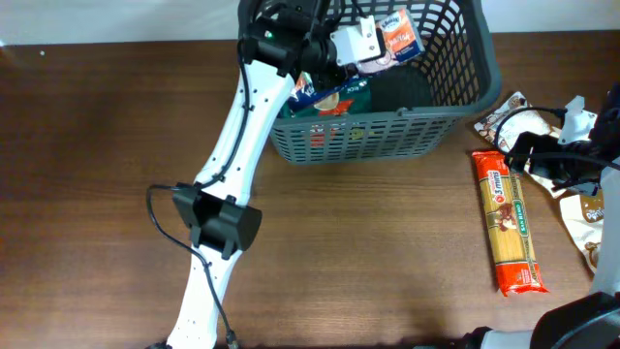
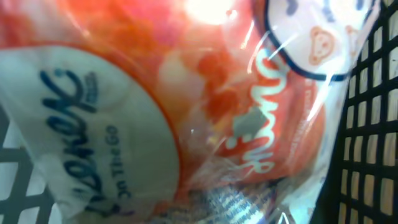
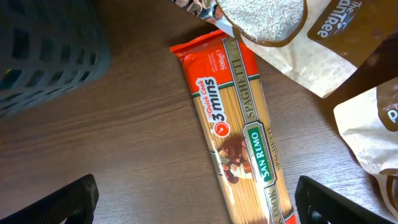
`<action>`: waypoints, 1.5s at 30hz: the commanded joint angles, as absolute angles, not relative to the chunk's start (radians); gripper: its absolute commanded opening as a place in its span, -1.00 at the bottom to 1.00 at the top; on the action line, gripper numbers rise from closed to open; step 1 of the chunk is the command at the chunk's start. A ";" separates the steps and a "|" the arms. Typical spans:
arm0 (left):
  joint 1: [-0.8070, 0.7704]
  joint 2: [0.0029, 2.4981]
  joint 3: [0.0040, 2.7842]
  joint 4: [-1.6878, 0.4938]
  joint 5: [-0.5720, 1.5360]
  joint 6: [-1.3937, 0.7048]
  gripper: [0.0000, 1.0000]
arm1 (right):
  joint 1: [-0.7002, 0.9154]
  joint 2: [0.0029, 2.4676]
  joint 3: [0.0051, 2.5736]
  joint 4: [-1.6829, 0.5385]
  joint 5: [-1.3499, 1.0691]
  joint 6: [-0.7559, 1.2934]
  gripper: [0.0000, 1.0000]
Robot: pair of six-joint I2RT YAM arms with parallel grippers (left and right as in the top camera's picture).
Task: Pack container
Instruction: 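Carry the tissue packs into the basket and release them, then move left gripper down to the mint-green wet-wipe pack and grasp it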
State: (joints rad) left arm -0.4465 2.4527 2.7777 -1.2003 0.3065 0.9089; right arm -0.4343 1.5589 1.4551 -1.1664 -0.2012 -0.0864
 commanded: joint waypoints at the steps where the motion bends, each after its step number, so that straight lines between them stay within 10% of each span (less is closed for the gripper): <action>1: -0.456 2.461 2.783 -1.188 0.307 0.921 0.26 | -0.439 1.562 1.476 -1.164 -0.210 -0.088 0.98; 4: -0.461 2.461 2.791 -1.178 0.270 0.891 0.99 | -0.439 1.562 1.476 -1.164 -0.210 -0.088 0.98; 25: -0.383 2.223 3.137 -1.164 -0.106 0.228 0.99 | -0.439 1.562 1.476 -1.164 -0.210 -0.088 0.98; 36: -0.348 2.054 3.137 -1.531 -0.585 0.234 0.99 | -0.439 1.562 1.476 -1.164 -0.210 -0.088 0.98; 45: -0.207 1.837 2.735 -1.471 -0.525 0.221 0.99 | -0.439 1.562 1.476 -1.164 -0.210 -0.088 0.98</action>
